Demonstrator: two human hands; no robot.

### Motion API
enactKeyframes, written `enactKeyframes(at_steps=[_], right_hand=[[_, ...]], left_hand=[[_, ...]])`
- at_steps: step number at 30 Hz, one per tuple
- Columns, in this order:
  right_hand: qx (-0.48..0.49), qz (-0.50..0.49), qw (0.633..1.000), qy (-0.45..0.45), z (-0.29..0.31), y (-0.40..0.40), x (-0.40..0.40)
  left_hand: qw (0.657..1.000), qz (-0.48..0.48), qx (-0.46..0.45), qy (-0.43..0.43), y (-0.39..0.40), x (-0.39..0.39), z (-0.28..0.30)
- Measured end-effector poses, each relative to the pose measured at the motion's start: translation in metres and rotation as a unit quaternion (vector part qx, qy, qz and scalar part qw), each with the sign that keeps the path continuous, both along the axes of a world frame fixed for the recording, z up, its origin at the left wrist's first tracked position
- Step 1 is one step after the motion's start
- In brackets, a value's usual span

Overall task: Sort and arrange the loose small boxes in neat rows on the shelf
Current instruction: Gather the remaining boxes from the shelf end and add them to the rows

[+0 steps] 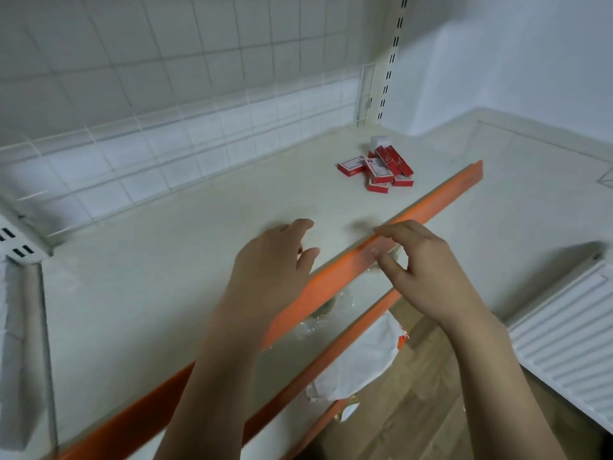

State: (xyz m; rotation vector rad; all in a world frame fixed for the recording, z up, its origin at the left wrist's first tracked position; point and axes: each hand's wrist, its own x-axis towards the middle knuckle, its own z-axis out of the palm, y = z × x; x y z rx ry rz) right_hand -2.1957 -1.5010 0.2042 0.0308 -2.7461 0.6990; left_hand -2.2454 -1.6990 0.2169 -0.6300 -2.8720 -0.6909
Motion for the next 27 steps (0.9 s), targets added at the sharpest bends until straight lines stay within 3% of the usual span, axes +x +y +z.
enactKeyframes(at_steps=[15,27], right_hand=[[0.013,-0.068,0.998,-0.011,0.003,0.071,-0.059],[0.031,0.015,0.996,-0.079,0.002,0.167,-0.15]], left_hand=[[0.998,-0.063,-0.006,0.028,0.072,-0.083,0.011],[0.999,0.028,-0.01,0.036,0.142,-0.121,0.002]])
